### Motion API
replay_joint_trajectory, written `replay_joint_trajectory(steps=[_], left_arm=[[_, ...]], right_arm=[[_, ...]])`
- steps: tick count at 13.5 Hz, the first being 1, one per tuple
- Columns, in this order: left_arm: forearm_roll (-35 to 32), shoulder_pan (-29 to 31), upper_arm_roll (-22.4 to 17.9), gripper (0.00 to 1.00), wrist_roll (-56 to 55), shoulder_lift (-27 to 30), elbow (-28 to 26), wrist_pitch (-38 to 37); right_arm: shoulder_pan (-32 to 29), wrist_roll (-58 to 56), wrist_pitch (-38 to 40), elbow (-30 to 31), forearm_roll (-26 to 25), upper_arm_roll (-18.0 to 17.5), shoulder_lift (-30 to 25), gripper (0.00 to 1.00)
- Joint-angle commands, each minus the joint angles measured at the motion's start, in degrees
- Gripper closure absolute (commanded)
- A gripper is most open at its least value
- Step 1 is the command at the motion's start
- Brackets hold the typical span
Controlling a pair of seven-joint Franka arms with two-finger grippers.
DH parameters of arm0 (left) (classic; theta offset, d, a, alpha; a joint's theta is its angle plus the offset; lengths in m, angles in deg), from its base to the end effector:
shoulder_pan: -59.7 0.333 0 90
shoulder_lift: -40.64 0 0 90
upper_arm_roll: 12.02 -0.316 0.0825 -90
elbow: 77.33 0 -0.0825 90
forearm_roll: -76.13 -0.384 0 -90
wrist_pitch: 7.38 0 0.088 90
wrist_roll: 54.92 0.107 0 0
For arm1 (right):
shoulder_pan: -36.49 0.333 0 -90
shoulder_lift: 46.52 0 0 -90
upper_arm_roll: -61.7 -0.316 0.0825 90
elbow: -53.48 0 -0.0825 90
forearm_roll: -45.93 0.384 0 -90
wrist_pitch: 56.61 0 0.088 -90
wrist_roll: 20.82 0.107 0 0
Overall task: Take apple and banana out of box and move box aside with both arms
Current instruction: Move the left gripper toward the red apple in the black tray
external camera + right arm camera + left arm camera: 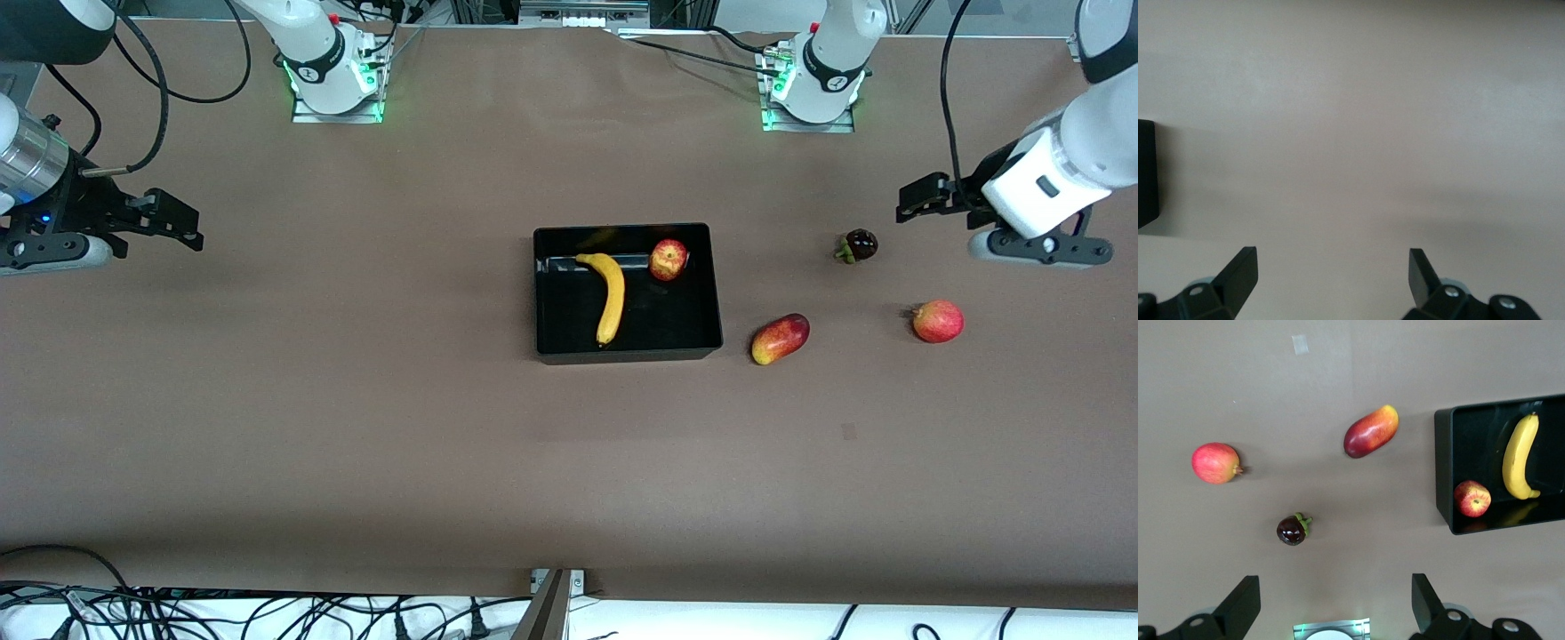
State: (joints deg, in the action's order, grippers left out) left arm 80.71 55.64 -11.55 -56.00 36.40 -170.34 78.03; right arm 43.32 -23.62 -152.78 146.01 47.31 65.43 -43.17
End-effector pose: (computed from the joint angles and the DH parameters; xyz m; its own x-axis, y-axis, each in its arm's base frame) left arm 0.5587 -0.0532 0.5530 0.9763 -0.0650 -0.2064 -0.0503 -0.9958 0.0759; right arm 0.5787 0.0347 0.5799 0.9949 0.1003 0.0061 0.1004 -0.9947 -0.0199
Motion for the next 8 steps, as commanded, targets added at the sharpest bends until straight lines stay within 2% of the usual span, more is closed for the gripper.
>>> replay_joint_trajectory(steps=[1, 4, 8], left_arm=[[0.62, -2.60, 1.28, 0.00, -5.03, -7.08, 3.71, 0.44], [0.53, -7.96, 1.64, 0.00, -21.89, -12.36, 3.80, 4.22], [0.09, -17.71, 1.55, 0.00, -37.64, -17.98, 2.93, 9.84]], right_arm=[[-0.15, -0.10, 0.98, -1.12, -0.77, -0.21, 0.25, 0.00], [-0.15, -0.10, 0.98, -1.12, -0.77, -0.21, 0.25, 0.00], [-0.15, -0.10, 0.98, -1.12, -0.77, -0.21, 0.25, 0.00]])
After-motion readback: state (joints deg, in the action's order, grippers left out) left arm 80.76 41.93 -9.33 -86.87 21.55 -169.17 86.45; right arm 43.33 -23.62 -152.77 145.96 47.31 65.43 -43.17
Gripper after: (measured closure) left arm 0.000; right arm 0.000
